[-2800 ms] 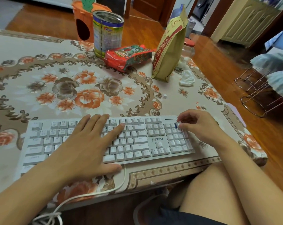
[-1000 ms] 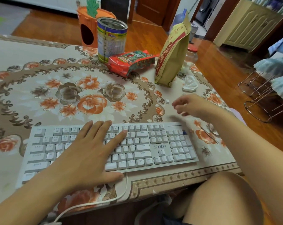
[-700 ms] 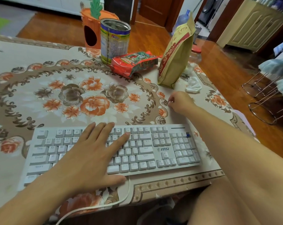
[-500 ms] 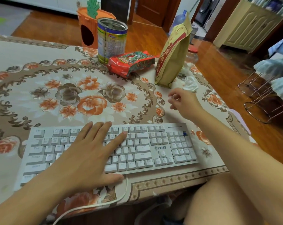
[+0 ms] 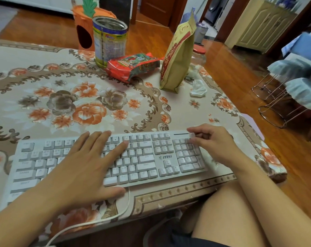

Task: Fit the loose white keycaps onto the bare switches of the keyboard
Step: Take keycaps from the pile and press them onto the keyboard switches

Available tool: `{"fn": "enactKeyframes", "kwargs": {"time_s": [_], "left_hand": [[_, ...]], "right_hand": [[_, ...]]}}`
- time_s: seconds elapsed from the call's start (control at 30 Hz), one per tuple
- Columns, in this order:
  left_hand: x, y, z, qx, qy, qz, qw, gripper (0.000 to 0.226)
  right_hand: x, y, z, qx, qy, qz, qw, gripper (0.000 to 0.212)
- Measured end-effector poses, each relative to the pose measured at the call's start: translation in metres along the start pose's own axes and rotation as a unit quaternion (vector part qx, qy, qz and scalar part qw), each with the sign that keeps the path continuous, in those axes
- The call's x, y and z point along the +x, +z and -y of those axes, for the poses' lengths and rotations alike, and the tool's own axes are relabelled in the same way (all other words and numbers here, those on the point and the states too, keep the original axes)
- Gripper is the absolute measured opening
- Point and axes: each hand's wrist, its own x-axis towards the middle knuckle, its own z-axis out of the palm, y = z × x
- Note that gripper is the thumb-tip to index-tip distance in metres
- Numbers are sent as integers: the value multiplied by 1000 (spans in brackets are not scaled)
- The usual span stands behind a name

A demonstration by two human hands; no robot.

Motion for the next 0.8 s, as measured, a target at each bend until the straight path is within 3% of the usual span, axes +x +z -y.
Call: {"fn": "enactKeyframes", "kwargs": {"time_s": [0.27,0.5,0.8], "left_hand": [[1,1,0,2,1,1,1000,110],[1,1,0,3,3,0,1000,110],[1,0,-1,1,5,-5,1000,110]], "right_hand": [[7,-8,-11,52,72,-70,994,15],[7,-8,-16,94,117,-31,988,14],[9,1,-10,-3,113,-5,994,9]]}}
